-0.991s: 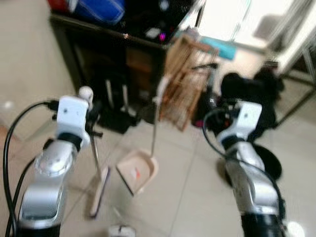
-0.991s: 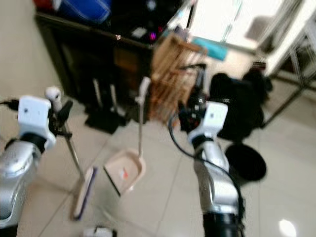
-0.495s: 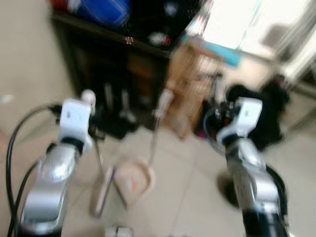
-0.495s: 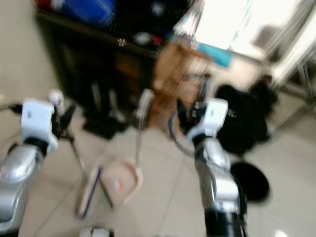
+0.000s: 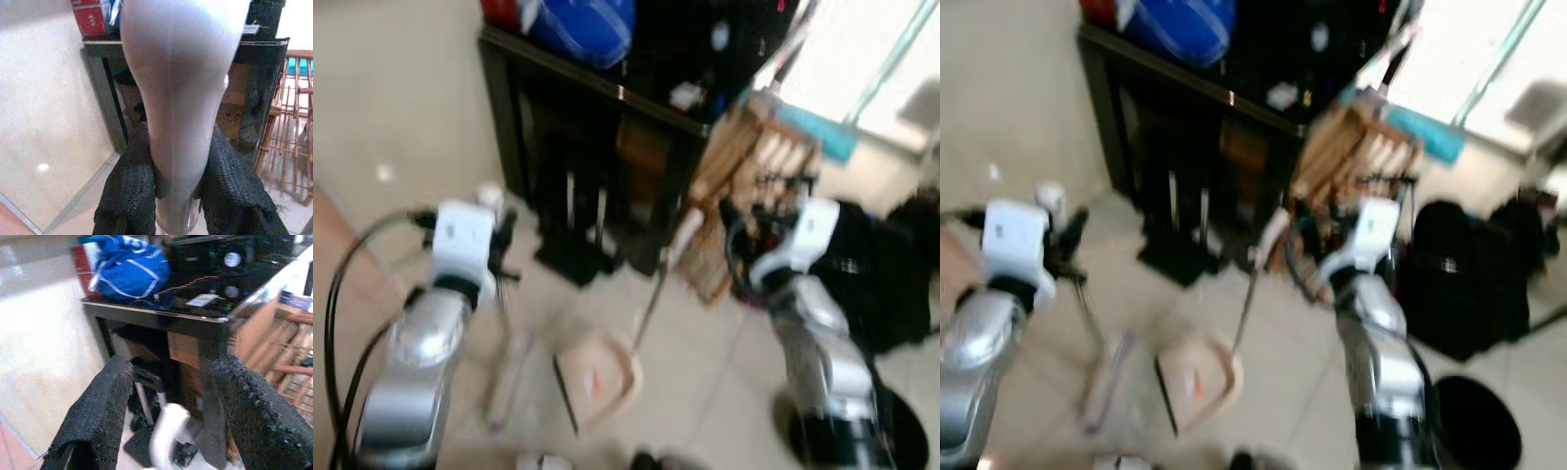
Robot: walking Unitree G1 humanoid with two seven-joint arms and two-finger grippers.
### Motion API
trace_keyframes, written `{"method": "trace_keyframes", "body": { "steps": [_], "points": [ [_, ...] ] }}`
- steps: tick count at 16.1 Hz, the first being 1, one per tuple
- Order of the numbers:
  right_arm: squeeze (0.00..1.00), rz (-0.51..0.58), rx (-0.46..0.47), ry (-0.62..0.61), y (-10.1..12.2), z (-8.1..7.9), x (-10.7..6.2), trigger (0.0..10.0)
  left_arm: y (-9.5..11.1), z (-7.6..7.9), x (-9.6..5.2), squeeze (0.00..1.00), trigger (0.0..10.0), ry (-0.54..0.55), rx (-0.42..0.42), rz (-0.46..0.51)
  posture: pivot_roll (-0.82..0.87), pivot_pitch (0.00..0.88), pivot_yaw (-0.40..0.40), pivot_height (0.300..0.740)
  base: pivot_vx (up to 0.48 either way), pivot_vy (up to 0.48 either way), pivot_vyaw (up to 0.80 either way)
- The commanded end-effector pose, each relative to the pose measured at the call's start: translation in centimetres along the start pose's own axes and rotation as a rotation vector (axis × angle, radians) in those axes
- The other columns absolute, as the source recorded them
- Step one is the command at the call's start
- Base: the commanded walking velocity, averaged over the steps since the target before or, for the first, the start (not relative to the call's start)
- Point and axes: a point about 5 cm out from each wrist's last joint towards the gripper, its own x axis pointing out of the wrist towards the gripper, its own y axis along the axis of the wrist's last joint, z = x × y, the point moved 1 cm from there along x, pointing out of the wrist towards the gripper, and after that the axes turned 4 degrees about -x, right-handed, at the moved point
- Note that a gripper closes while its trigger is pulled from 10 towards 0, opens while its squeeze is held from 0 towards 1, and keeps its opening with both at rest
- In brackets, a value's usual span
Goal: Sweep floor
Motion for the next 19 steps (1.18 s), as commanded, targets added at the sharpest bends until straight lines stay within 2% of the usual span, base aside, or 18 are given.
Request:
{"method": "trace_keyframes", "body": {
  "steps": [1,2,6,8,12,17,19],
  "points": [
    [0.0,0.005,0.007,0.034,-0.1,-0.4,0.2,10.0,0.6,-0.4,-0.4,0.0,10.0,0.022,0.036,0.028,0.2,0.105,-0.11,0.74,0.0,0.0,0.0],
    [1.0,0.0,0.02,0.042,-0.4,-0.3,0.3,10.0,0.5,-0.6,-0.6,0.0,10.0,0.026,0.041,0.023,0.2,0.108,-0.111,0.74,0.0,0.0,0.0],
    [1.0,-0.023,0.049,0.071,-1.2,0.0,0.4,10.0,0.3,-0.5,-0.7,0.0,10.0,0.02,0.044,0.021,0.2,0.11,-0.112,0.74,0.0,0.0,0.0],
    [1.0,-0.116,0.015,0.129,-2.9,0.3,0.9,10.0,0.1,-0.3,-0.9,0.0,10.0,-0.002,0.039,0.014,0.21,0.112,-0.113,0.74,0.0,0.0,0.0],
    [1.0,-0.181,-0.038,0.148,-4.7,0.3,1.6,10.0,-0.1,-0.5,-1.4,0.0,10.0,-0.004,0.052,0.003,0.24,0.116,-0.121,0.74,0.0,0.0,0.0],
    [1.0,-0.174,0.028,0.137,-5.7,-0.3,2.7,10.0,-0.5,-0.4,-2.0,0.0,10.0,-0.016,0.041,-0.009,0.25,0.116,-0.115,0.74,0.0,0.0,0.0],
    [1.0,-0.198,0.025,0.118,-6.5,0.0,2.8,10.0,-0.5,-0.2,-1.9,0.0,10.0,-0.031,0.041,-0.011,0.26,0.121,-0.11,0.74,0.0,0.0,0.0]
  ]
}}
